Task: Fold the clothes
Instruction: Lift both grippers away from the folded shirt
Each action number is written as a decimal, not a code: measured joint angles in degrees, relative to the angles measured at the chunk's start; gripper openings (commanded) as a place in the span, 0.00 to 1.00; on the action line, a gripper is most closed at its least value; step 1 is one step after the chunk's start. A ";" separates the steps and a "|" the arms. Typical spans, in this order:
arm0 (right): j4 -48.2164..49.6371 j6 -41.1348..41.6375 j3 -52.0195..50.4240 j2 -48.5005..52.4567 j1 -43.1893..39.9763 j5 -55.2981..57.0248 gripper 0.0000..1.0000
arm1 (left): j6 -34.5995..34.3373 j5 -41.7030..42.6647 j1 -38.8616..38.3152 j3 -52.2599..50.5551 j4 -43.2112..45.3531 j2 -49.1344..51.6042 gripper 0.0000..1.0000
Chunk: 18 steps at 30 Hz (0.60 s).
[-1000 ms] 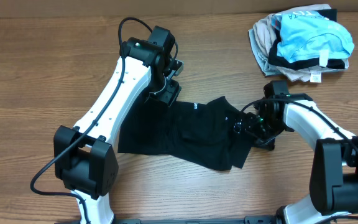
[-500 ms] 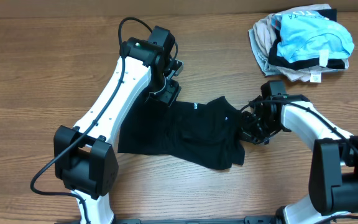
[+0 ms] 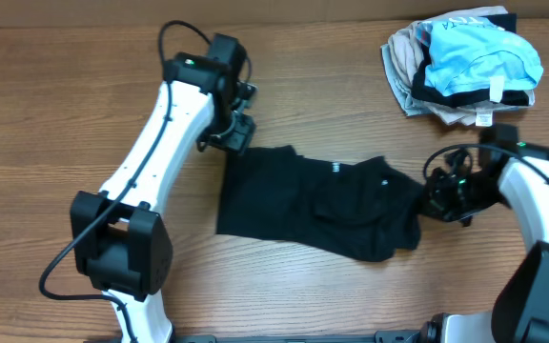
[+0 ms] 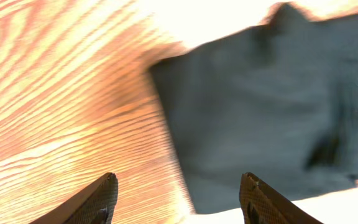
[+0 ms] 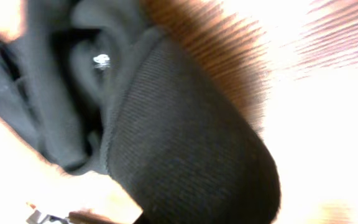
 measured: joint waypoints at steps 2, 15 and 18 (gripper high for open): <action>-3.06 -2.01 2.86 -0.28 -0.22 0.00 0.04 | 0.00 -0.15 1.79 0.00 0.00 0.00 0.65; -3.58 -1.49 18.47 -0.28 17.25 0.48 0.08 | 0.00 -0.59 8.63 0.00 0.59 0.00 0.66; 1.53 1.66 18.56 -0.28 24.30 0.50 0.12 | 0.00 -0.61 8.66 0.00 1.01 0.00 0.67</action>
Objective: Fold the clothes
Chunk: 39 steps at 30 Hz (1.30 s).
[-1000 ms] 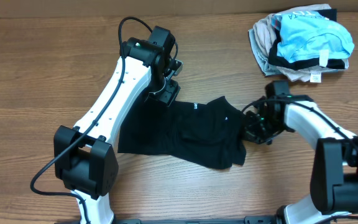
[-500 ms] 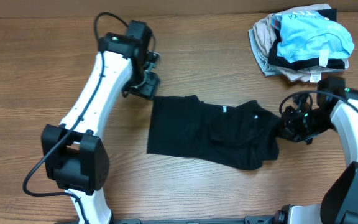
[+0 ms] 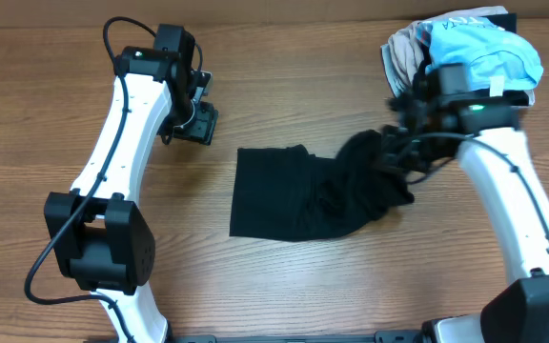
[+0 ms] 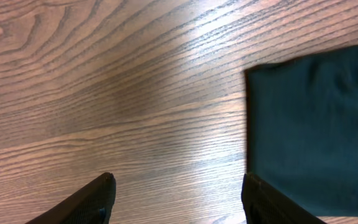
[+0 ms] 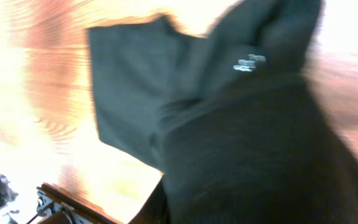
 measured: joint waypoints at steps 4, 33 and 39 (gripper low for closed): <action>6.78 4.74 0.02 0.13 9.51 1.53 0.16 | 0.00 0.00 0.00 0.00 0.59 0.00 0.67; 34.42 16.44 1.77 17.35 36.39 2.27 0.64 | -0.02 0.02 4.07 0.00 4.48 0.00 0.70; 17.94 15.37 10.36 17.35 32.83 4.72 0.77 | 0.00 0.02 4.09 0.00 4.85 0.00 0.71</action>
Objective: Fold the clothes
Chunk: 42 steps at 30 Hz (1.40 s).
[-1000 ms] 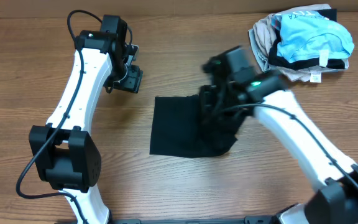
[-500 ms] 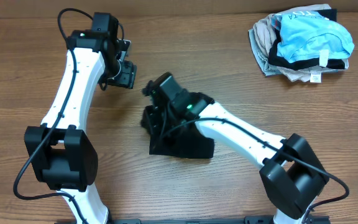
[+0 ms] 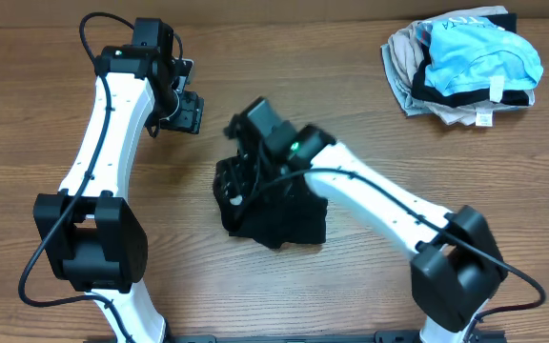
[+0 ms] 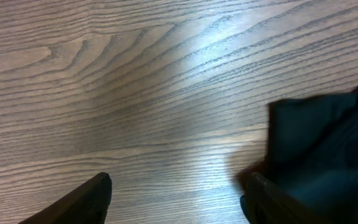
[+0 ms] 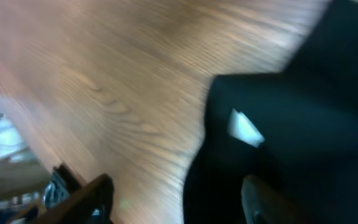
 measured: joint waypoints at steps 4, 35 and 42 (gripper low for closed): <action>-10.88 2.43 3.41 -0.11 -3.50 6.78 0.98 | 0.00 -0.02 0.00 0.00 0.02 0.00 0.71; 2.29 -3.28 -16.44 -0.09 -22.91 17.79 1.00 | 0.00 -0.02 -0.02 0.00 0.02 0.00 0.75; 3.19 -11.63 -15.63 -0.09 -30.80 21.75 1.00 | 0.00 0.00 0.00 0.00 0.15 0.00 0.75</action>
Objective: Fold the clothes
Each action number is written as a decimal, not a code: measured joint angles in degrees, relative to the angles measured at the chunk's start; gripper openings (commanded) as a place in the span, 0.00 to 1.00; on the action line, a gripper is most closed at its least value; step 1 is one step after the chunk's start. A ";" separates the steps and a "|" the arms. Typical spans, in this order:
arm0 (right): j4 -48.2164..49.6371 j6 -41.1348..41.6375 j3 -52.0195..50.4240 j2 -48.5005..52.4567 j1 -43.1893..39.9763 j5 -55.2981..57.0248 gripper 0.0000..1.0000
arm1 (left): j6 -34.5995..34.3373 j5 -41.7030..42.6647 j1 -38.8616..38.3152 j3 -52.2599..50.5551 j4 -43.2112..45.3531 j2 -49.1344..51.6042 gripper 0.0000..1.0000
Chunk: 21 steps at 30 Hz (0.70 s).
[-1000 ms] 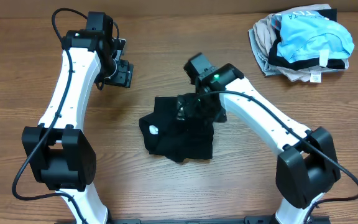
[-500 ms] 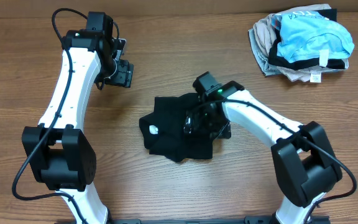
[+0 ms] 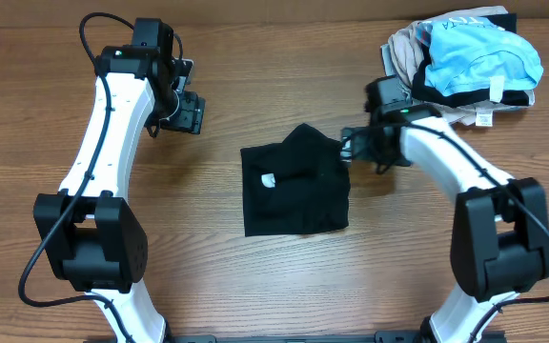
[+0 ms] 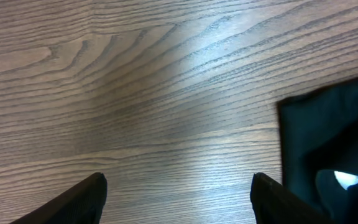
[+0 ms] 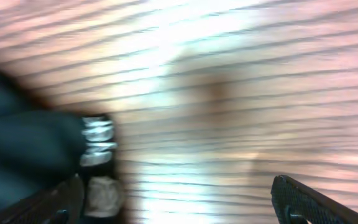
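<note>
A black garment (image 3: 294, 186) lies folded into a rough square at the table's middle, a white tag (image 3: 269, 179) showing on its left part. My right gripper (image 3: 351, 148) is open at the garment's upper right edge. In the right wrist view the right gripper (image 5: 182, 199) has only wood between its fingers, and the black cloth (image 5: 17, 143) with a white label lies to the left. My left gripper (image 3: 191, 114) hangs open over bare wood up and left of the garment. In the left wrist view the left gripper (image 4: 179, 199) holds nothing, and the garment's edge (image 4: 328, 130) shows at the right.
A pile of other clothes (image 3: 465, 57), light blue, beige and black, sits at the table's far right corner. The wooden table (image 3: 398, 276) carries nothing else that I can see.
My right gripper was over the left side of the bunched garment. Now it is at the garment's right edge, open, and the cloth lies flatter as a folded square. The left arm has not moved.
The garment lay spread out long, my left gripper at its upper left corner and my right at its right end. Then the left was away to the left, and the right held the raised right end. Later that end was over the left side. Now the garment lies doubled.
</note>
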 measured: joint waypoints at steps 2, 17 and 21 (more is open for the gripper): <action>-3.34 -0.94 2.08 0.00 -0.61 -0.07 1.00 | 0.00 0.00 -0.02 0.00 0.42 0.00 0.75; -9.31 2.84 15.61 -1.70 22.82 -3.96 1.00 | -4.13 0.00 7.52 0.00 4.85 0.00 0.85; -6.99 7.10 15.58 -1.33 29.75 0.28 1.00 | -5.97 -0.02 11.89 0.00 4.85 0.00 0.97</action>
